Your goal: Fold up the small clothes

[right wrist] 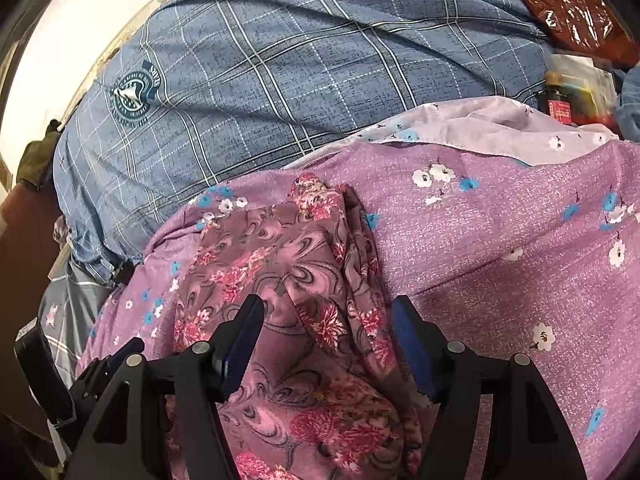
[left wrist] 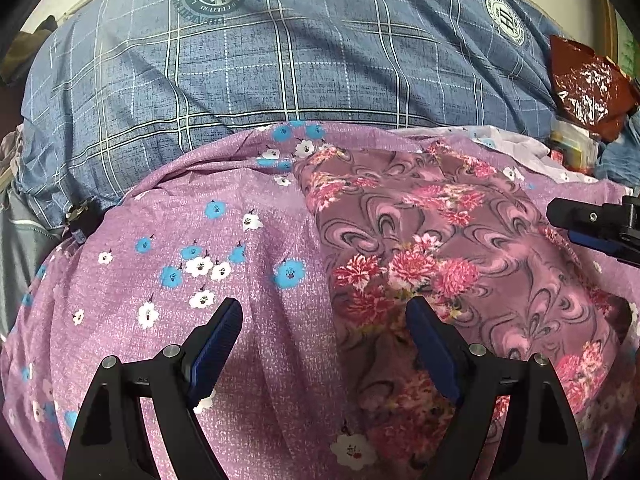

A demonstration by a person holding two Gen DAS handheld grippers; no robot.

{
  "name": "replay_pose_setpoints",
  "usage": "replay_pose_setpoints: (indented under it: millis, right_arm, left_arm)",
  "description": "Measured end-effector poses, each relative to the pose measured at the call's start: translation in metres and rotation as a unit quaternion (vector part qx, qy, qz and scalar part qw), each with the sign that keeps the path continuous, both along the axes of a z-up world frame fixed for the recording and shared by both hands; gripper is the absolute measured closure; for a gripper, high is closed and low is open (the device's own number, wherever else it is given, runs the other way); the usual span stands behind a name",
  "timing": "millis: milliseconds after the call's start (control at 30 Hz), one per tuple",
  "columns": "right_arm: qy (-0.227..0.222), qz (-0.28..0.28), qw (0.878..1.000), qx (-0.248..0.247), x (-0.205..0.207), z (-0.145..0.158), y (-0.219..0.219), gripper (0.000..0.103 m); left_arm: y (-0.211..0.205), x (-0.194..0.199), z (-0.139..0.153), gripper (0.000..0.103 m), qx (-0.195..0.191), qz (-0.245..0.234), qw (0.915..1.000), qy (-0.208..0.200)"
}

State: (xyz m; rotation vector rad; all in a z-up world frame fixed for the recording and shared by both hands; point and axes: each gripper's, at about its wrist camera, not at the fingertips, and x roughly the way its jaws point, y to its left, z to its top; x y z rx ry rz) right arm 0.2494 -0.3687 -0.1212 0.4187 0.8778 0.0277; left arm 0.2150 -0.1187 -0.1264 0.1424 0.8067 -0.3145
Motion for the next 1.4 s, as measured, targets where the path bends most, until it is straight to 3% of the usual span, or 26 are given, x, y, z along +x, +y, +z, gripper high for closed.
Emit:
replay_pose_setpoints:
  millis: [133, 767, 1400]
  right_arm:
    - [0.004, 0.006, 1.0, -0.007, 0.0, -0.002, 0.005, 0.035]
    - [-0.01, -0.039, 0.989, -0.143, -0.003, 0.012, 0.009, 0.035]
    - [-0.03, -0.043, 0.978, -0.201, -0.003, 0.02, 0.028, 0.035]
  left_arm:
    - [-0.001, 0.0, -0.002, 0.019, 0.0, 0.0, 1.0, -0.002]
    - [0.002, 0.003, -0.009, 0.018, -0.018, 0.008, 0.9998, 0.003]
    - [0.006, 0.007, -0.008, 0.018, -0.033, 0.021, 0.999, 0.019]
